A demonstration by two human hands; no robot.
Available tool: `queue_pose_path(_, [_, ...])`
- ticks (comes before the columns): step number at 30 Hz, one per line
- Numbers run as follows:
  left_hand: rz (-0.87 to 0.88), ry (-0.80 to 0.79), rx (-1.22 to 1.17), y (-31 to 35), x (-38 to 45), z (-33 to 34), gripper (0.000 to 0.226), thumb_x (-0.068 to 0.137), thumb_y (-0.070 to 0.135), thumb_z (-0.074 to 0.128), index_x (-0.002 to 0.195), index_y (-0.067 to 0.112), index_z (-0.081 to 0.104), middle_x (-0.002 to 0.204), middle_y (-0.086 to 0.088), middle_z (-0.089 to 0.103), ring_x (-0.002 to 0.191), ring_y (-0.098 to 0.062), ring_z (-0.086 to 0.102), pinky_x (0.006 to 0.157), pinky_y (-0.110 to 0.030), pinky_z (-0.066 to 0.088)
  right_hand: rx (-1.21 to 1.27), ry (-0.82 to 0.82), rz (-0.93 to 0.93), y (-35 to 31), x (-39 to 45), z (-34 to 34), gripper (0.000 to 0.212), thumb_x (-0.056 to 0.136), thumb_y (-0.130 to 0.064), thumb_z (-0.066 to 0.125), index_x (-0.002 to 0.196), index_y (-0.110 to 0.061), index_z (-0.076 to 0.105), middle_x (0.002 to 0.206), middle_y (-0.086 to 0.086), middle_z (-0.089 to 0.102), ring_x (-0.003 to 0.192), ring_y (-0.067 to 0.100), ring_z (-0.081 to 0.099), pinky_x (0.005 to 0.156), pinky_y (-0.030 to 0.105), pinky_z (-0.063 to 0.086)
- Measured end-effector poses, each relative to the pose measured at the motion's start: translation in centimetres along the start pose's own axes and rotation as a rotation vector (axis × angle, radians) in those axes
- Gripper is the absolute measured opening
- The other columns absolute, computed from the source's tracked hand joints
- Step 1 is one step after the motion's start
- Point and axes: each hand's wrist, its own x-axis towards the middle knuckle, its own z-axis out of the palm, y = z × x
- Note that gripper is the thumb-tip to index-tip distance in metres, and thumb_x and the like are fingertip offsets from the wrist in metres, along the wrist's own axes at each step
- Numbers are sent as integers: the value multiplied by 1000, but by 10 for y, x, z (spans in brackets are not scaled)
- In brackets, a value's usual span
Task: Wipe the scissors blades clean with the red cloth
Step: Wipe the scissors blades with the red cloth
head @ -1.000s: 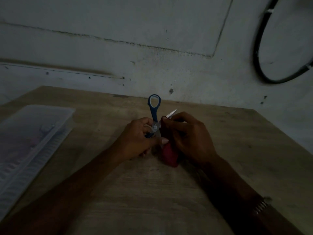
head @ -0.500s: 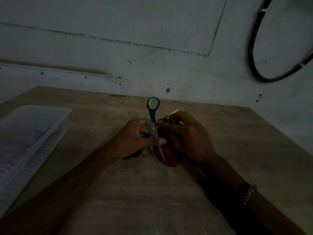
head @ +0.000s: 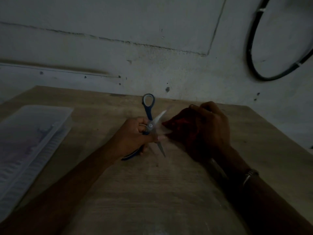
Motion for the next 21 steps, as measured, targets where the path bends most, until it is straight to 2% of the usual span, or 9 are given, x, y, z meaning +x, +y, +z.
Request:
queue_pose_path(2, [-5,118,-67,-3,4,-5,29,82,15,83,104,6,67,79,-12,76,45,-16,55,43,-25,49,38,59,19,1,-3,-6,30,96,-9,72,124,-17,77,104,5,68,83,18,64,71,31,53])
queue_pose_path(6, [45,146,-112,-4,11,-6,17,97,22,67,102,6,63,71,-2,74,47,-17,58,44,-27,50,432,-13,135,-26,-7,-8,22,93,-20,78,114,-26,81,105,-9,76,94,-3,69,88,14,52])
queue_pose_path(8, [95,147,-48,-2,10,-3,22,102,27,60,102,5,62,75,-5,73,47,-19,60,44,-29,51,652,-142,206,-42,-8,-5,19,91,-20,81,109,-24,83,103,-10,79,99,2,73,94,26,57])
queue_pose_path(11, [237,148,42,3,8,1,26,104,28,53,103,2,57,85,-4,72,47,-25,61,44,-32,53,922,-292,323,-57,-13,-1,15,93,-16,79,107,-16,83,105,-2,81,99,15,77,95,45,61])
queue_pose_path(13, [294,152,88,5,6,3,24,104,29,52,104,5,56,86,2,70,47,-23,60,44,-32,52,957,-348,329,-61,-16,0,15,96,-18,75,109,-14,82,106,-2,81,100,17,78,95,46,62])
queue_pose_path(17, [323,163,101,7,4,3,19,103,29,57,102,11,57,67,9,66,45,-17,58,41,-31,50,929,-444,296,-70,-18,1,16,97,-23,73,106,-14,83,102,-3,81,95,15,78,90,40,63])
queue_pose_path(21, [351,225,143,4,4,5,15,102,28,60,97,14,59,63,11,66,41,-11,57,39,-30,49,777,-394,201,-73,-18,3,11,95,-25,76,101,-18,83,97,-5,78,89,9,75,83,36,63])
